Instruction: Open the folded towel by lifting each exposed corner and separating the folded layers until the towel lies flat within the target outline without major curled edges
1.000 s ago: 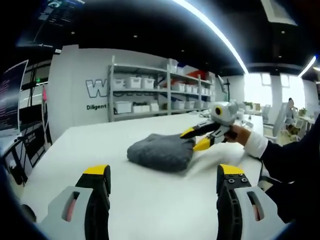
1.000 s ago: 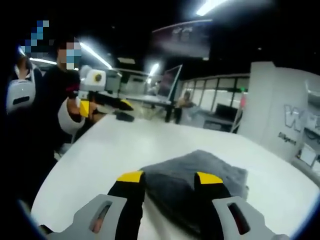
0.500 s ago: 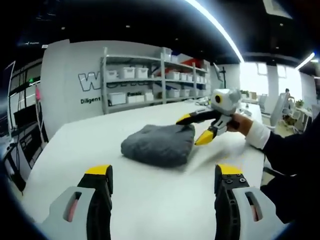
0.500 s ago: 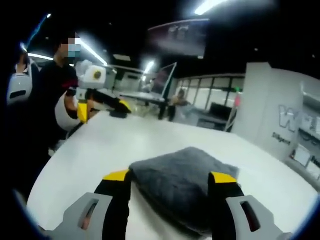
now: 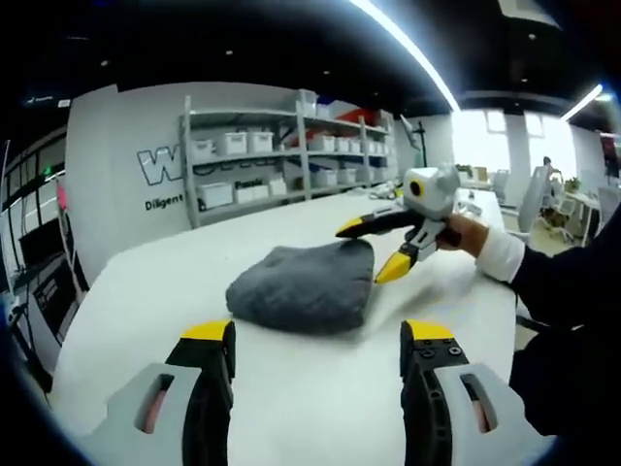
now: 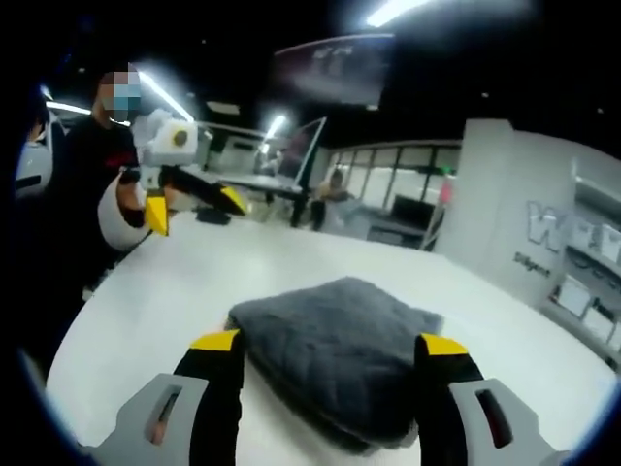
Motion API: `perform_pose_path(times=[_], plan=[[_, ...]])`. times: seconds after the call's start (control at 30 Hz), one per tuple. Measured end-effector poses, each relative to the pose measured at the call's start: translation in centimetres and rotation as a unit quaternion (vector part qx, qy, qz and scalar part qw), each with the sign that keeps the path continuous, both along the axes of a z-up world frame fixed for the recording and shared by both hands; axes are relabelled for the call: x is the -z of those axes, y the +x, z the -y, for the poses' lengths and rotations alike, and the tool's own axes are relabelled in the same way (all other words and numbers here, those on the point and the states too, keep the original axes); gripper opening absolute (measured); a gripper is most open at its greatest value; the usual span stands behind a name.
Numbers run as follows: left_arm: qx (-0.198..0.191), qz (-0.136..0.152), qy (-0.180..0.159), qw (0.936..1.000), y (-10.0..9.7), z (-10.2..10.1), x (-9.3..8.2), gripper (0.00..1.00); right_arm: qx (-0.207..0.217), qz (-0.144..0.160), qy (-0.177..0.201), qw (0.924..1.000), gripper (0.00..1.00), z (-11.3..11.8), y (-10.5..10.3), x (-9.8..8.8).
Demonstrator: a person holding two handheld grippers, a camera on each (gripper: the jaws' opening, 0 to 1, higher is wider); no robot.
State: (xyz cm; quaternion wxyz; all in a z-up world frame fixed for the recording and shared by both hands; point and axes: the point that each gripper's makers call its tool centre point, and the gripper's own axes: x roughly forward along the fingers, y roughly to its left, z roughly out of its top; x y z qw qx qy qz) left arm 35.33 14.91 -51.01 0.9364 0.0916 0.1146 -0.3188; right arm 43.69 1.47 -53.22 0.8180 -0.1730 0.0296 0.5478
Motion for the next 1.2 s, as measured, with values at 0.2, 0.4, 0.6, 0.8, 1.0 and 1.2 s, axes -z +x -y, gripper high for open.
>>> perform_pose_path(times=[0.2, 0.4, 0.6, 0.8, 1.0, 1.2], plan=[[0.015, -0.007, -0.002, 0.9999, 0.2, 0.9, 0.1, 0.64, 0.012, 0.003, -0.002, 0.9999, 0.71, 0.5, 0.5, 0.0], [0.023, -0.013, 0.009, 0.9996, 0.9, 1.6, 0.6, 0.64, 0.026, -0.001, 0.008, 0.9996, 0.69, 1.7, 1.1, -0.2], [0.023, -0.02, 0.02, 0.9993, 1.7, 2.1, 1.1, 0.64, 0.034, -0.011, -0.001, 0.9994, 0.67, 2.5, 1.4, 0.3], [0.028, -0.021, 0.031, 0.9989, 2.0, 2.6, 1.8, 0.62, 0.041, -0.011, -0.005, 0.9991, 0.62, 2.9, 1.5, 0.5], [0.035, -0.018, 0.024, 0.9989, 2.0, 3.6, 1.9, 0.61, 0.045, -0.019, -0.001, 0.9988, 0.58, 3.0, 1.6, 0.7], [0.039, -0.018, 0.027, 0.9987, 1.9, 4.7, 2.7, 0.57, 0.051, -0.024, -0.009, 0.9984, 0.58, 3.5, 1.8, 0.9]])
